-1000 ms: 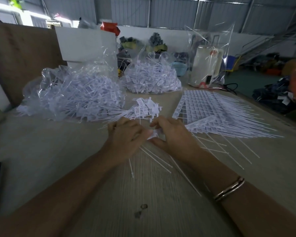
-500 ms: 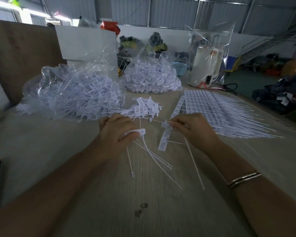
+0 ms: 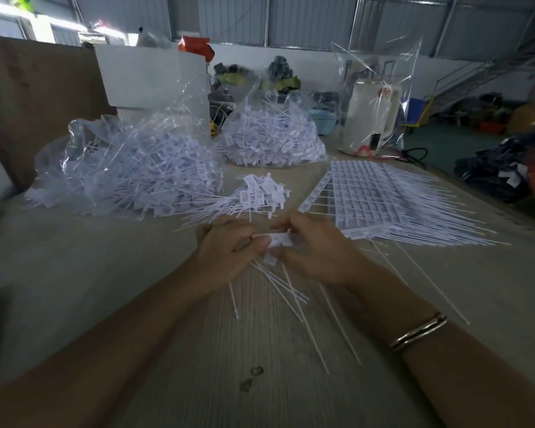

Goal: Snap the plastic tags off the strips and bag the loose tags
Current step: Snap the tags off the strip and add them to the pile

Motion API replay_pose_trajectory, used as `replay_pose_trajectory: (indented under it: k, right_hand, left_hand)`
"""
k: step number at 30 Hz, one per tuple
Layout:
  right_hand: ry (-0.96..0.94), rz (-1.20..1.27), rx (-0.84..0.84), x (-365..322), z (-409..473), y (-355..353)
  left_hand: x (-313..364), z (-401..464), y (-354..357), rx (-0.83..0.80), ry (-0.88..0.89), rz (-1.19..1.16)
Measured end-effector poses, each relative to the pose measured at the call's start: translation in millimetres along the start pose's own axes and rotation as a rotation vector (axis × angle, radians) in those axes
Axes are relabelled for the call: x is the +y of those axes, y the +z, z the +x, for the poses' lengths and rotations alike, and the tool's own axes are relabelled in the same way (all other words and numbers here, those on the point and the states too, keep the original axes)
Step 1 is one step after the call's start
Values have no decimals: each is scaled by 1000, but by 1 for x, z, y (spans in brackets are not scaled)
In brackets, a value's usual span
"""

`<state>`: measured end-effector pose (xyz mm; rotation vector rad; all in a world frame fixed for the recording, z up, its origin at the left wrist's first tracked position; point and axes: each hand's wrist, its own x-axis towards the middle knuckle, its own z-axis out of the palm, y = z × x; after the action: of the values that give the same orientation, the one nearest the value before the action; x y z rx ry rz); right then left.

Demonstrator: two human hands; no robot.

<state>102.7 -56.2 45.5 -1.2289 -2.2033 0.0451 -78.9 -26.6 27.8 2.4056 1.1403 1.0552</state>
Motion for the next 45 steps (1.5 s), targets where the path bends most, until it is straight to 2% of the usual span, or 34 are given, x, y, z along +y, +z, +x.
replay_pose_trajectory:
  k: [5,8,11,14,19,21,24,26,29,33,39,45]
  right_hand:
    - [55,-134,-79,18,-3,-2]
    - [34,-153,-64,19,1,0]
    - [130,-180,-18,28,-1,-10]
    - [197,-134,52,39,-10,-23]
    - [91,-141,33,15,-5,-10]
    - [38,-180,45,6,-2,-5]
    - [1,-231,42,-4,0,1]
    - [-3,-220,29,-6,0,4]
    - [94,-98,-59,0,-2,-3]
    - [194,-97,-197,20,-6,-18]
    - [139,-154,-149,18,-4,-20]
    - [66,-250,-116,14,-2,-21]
  left_hand:
    - [-10,-4,-5,-9,-41,8]
    - [-10,-2,-11,45,67,75]
    - [-13,-5,-19,141,188,155]
    - [-25,-11,-27,245,75,117]
    - [-35,-7,-24,230,-129,381]
    - [-25,-4,-18,212,-85,333]
    - [-6,-1,-7,42,-44,143]
    - [1,0,0,-7,-37,114]
    - [1,1,3,8,-64,80]
    - [-1,1,-1,-13,-120,44]
    - [3,-1,2,-17,-155,46]
    - [1,-2,0,6,-25,161]
